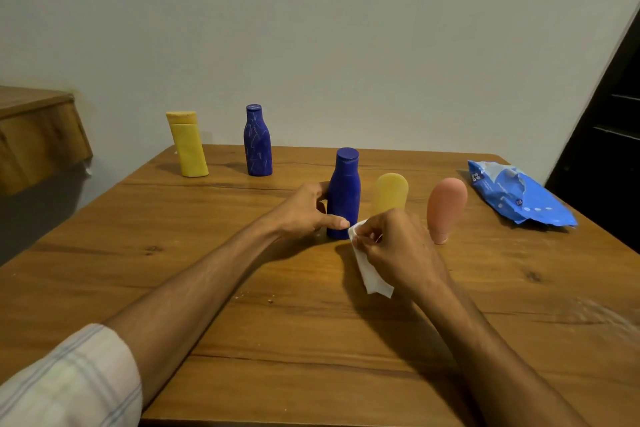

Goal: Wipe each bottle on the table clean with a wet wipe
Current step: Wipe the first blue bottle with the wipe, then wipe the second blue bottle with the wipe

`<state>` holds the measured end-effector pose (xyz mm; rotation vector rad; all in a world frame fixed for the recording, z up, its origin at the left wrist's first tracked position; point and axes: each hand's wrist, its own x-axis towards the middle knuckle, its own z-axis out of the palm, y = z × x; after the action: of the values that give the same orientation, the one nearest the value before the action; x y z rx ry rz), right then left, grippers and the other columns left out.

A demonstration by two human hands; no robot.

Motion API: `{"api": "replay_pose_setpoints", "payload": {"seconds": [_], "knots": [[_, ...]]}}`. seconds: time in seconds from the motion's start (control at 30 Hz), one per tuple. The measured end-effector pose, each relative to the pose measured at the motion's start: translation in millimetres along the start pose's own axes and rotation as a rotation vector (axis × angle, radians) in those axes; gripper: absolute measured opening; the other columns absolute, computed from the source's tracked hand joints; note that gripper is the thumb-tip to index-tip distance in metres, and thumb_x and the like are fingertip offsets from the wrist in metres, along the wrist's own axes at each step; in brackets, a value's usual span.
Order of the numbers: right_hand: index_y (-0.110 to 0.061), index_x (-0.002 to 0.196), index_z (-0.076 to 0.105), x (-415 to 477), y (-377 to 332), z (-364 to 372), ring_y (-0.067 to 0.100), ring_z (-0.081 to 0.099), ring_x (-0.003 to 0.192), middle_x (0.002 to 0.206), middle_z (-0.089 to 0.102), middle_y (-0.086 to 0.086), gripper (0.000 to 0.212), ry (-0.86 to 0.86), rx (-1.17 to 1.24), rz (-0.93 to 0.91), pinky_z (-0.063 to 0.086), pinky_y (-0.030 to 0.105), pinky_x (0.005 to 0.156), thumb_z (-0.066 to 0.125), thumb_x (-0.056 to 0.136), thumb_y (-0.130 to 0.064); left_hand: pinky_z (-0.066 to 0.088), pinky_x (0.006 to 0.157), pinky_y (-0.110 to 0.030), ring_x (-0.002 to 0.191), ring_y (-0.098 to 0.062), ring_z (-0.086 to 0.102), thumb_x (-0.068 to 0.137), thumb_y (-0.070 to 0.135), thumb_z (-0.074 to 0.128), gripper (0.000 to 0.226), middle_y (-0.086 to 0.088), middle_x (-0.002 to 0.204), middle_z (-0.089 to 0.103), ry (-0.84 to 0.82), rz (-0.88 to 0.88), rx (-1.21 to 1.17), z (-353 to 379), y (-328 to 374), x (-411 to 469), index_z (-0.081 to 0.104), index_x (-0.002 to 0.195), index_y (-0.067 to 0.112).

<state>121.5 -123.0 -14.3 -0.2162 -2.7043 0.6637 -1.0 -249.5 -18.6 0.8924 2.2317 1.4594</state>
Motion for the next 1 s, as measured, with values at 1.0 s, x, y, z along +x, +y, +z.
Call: {"api": "replay_pose_setpoints", "payload": {"seconds": [1.0], "knots": [[-0.016, 0.112, 0.061, 76.0, -80.0, 79.3, 0.000, 0.051, 0.093, 0.114, 0.062, 0.000, 0.019, 0.040, 0.335, -0.102, 0.046, 0.016, 0.078, 0.056, 0.094, -0.019, 0.056, 0.081, -0.035, 0.088, -0.018, 0.064, 0.081, -0.002, 0.070, 0.026, -0.007, 0.097, 0.064, 0.504, -0.093, -0.007, -106.1, -60.6, 22.1, 0.065, 0.100, 0.016]]}}
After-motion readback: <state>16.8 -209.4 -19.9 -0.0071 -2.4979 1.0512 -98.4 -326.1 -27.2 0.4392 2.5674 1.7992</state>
